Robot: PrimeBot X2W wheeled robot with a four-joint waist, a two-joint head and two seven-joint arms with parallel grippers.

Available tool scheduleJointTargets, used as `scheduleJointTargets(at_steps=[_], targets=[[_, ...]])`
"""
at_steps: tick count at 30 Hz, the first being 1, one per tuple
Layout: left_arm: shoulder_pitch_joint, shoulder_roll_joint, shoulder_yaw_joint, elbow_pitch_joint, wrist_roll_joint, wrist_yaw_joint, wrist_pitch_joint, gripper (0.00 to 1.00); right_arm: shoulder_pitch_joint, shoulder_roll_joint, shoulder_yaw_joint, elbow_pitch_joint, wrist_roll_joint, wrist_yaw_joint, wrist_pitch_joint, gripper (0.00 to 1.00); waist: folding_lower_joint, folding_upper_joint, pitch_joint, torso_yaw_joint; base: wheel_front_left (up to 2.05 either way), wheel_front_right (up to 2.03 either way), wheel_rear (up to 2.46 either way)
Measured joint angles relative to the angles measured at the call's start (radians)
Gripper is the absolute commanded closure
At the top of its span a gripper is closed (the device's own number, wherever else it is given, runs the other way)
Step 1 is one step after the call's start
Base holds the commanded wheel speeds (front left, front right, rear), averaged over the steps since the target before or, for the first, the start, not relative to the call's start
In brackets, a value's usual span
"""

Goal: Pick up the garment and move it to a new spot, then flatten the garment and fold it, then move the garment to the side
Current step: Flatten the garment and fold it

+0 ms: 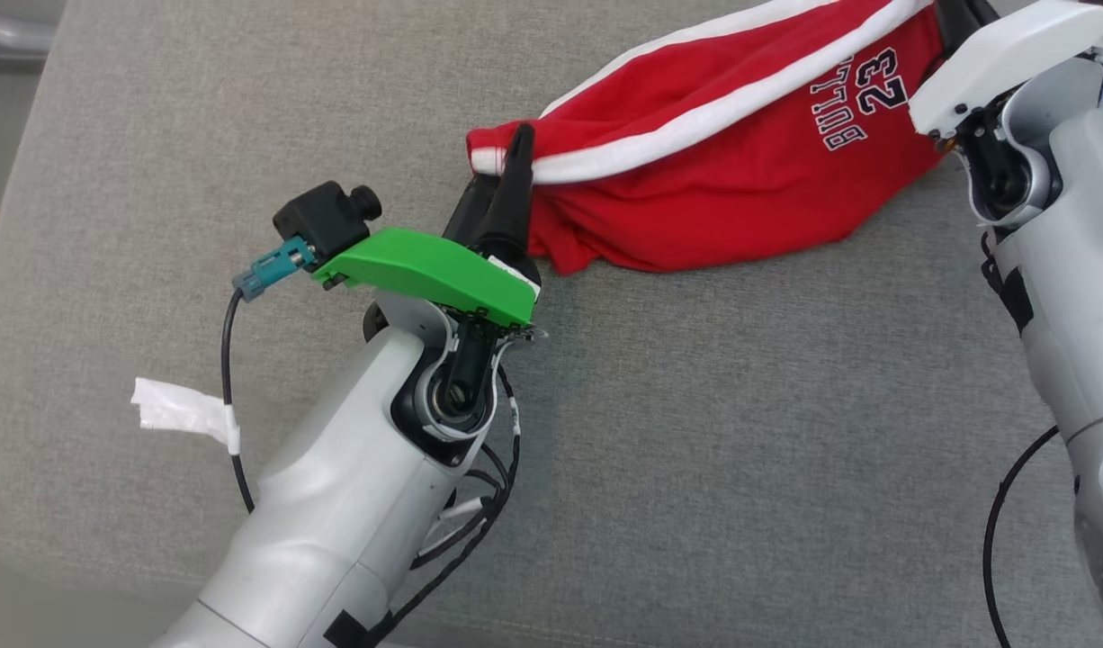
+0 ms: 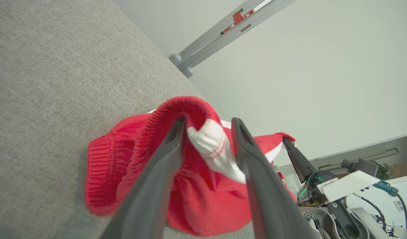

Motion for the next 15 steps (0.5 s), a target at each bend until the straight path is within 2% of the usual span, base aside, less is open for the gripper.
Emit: scheduleJointTargets(at_steps=[9,10,11,15], targets=[[-0.016,0.0,0.006,-0.045,0.102,-0.027,-0.001,0.0,-0.122,-0.031,0.021,0.216,-0.028,0.0,-0.075,1.0,0.0,0.0,0.039,0.077,0.0,0.0,0.0],[-0.012,0.0,0.008,-0.051,0.106,-0.027,-0.001,0.0,-0.129,-0.033,0.021,0.231,-0.03,0.0,-0.086,0.47,0.0,0.0,0.042,0.084,0.0,0.0,0.0],[-0.008,0.0,0.009,-0.058,0.113,-0.027,-0.001,0.0,-0.137,-0.035,0.027,0.247,-0.035,0.0,-0.095,0.0,0.0,0.0,0.046,0.092,0.0,0.0,0.0],[0.009,0.0,0.028,-0.08,0.175,-0.028,-0.001,0.0,-0.151,-0.032,0.067,0.287,-0.059,0.0,-0.109,0.0,0.0,0.0,0.057,0.113,0.0,0.0,0.0]])
